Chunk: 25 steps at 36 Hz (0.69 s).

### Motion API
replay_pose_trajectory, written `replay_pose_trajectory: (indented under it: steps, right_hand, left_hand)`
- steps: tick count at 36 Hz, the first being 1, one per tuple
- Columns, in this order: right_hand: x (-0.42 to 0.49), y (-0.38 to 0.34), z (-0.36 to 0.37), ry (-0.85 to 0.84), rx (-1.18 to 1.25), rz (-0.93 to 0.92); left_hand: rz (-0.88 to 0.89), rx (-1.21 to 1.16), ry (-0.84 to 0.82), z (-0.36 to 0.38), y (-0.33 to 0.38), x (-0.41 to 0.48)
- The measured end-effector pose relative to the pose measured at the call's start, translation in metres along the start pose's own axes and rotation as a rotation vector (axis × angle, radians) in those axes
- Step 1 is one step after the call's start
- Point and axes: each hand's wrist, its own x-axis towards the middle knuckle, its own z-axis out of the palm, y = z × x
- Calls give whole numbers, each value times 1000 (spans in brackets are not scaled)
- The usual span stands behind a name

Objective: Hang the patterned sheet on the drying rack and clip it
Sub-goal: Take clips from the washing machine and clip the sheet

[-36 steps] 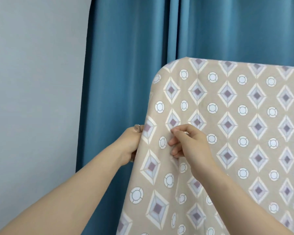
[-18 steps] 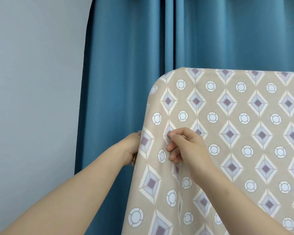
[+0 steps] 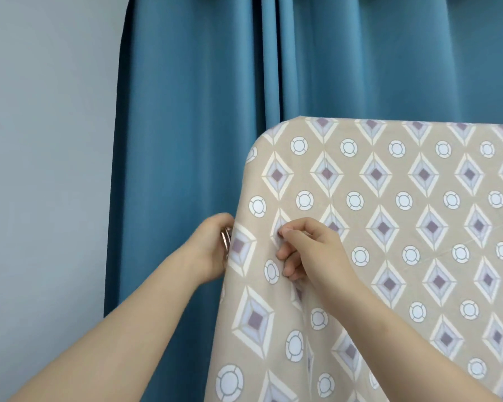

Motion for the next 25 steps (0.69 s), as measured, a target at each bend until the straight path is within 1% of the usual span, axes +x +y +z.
replay_pose_trajectory:
  steps: [3,5,8,13,16,18,21,23,25]
  right_hand:
    - [3,-7,2,7,26,-54]
    - [4,-14,7,8,57,-98]
    - [4,-26,18,-13,79,-166]
    - [6,-39,37,-95,-25,-263]
    - [6,-42,41,-160,-75,-295]
    - [5,-46,42,-186,-27,-294]
    - [5,-50,37,-147,47,-300]
    - [7,-52,32,-111,70,-297]
    - [9,-53,27,-84,98,-290]
  left_hand:
    - [193,-213,142,-8,29,-17]
    - [320,-279,159,-8,45,-33]
    - [452,-355,88,-4,55,-51]
    - [501,-417,37,14,53,-69]
    - [538,-466,-66,23,46,-70]
    - [535,-431,-120,27,40,-70]
    - [559,-261,-145,26,37,-72]
    - [598,-129,-98,23,38,-74]
    - [660,17,-9,20,40,-74]
